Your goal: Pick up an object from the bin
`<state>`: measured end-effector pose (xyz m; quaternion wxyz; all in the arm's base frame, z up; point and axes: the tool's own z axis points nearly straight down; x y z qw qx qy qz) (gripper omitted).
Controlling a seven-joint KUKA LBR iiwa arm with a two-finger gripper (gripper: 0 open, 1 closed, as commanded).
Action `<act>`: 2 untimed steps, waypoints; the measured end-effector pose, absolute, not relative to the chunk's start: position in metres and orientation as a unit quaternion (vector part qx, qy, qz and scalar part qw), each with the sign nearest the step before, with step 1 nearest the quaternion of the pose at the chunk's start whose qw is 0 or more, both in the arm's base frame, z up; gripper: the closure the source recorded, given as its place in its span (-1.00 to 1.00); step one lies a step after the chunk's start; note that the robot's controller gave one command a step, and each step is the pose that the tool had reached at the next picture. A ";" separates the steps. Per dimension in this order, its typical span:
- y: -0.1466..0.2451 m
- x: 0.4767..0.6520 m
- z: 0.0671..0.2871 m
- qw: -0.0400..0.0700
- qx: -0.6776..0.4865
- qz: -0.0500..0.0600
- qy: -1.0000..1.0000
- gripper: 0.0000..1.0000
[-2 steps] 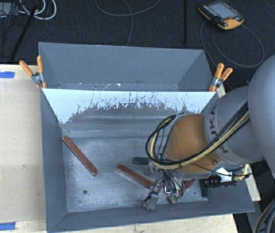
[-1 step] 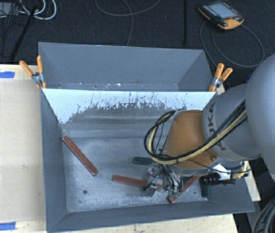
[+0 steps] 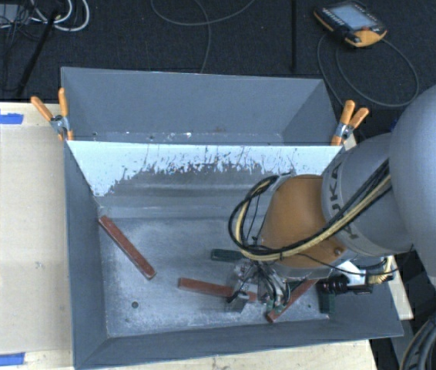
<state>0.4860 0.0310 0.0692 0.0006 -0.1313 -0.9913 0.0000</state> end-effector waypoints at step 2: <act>0.031 0.483 0.094 0.006 -0.131 0.001 -0.991 1.00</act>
Offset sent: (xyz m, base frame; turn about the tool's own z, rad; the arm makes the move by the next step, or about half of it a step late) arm -0.0001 -0.0001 0.0256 0.0000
